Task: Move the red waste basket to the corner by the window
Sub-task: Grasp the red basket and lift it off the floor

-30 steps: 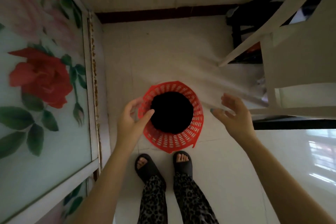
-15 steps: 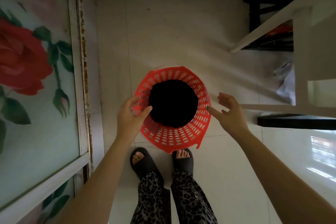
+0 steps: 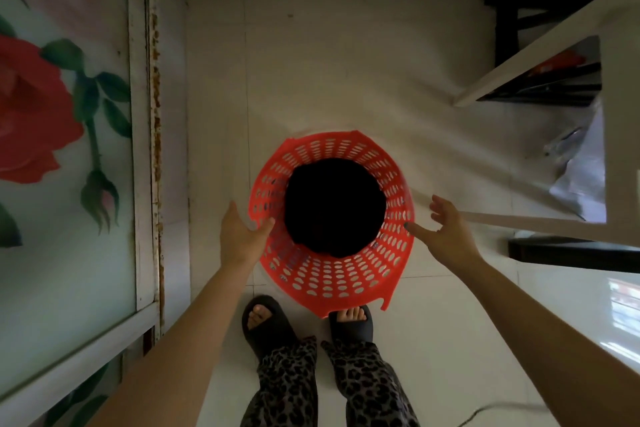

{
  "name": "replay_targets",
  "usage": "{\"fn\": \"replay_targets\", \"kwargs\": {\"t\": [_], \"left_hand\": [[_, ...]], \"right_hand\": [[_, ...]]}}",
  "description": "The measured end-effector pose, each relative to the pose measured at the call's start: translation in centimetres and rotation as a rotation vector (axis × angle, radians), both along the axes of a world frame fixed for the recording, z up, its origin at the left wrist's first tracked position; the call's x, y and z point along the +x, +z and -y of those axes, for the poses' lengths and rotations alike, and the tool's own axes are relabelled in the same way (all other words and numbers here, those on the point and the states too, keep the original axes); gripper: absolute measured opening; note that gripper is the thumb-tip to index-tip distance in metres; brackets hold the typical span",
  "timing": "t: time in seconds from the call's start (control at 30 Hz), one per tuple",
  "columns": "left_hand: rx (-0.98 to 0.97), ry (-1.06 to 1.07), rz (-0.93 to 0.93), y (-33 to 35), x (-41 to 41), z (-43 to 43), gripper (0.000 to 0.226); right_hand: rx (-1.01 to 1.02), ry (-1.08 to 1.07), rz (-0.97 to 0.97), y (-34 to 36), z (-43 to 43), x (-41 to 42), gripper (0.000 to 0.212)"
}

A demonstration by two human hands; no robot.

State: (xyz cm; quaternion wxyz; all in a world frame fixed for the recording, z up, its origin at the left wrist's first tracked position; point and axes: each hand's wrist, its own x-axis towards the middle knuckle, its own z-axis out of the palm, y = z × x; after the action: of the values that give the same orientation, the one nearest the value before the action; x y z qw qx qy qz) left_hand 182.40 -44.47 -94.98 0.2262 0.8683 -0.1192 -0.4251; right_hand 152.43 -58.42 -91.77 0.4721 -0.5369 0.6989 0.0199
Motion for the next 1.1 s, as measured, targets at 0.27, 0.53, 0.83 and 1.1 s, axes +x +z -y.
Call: {"fn": "replay_targets", "kwargs": {"t": [0.27, 0.53, 0.83, 1.1], "left_hand": [[0.057, -0.156, -0.126, -2.8, -0.6, -1.6, 0.045], [0.073, -0.261, -0.052, -3.7, -1.1, -2.4, 0.039], [0.057, -0.265, -0.049, -3.4, -1.4, -2.3, 0.037], [0.036, -0.292, -0.011, 0.8, -0.8, -1.6, 0.039]], "right_hand": [[0.137, -0.038, 0.057, -4.2, -0.3, 0.5, 0.083], [0.089, 0.023, 0.028, -6.8, -0.8, 0.9, 0.058], [0.082, 0.032, 0.033, -7.0, -0.6, 0.8, 0.052], [0.102, -0.042, 0.031, -3.6, -0.6, 0.3, 0.049]]}}
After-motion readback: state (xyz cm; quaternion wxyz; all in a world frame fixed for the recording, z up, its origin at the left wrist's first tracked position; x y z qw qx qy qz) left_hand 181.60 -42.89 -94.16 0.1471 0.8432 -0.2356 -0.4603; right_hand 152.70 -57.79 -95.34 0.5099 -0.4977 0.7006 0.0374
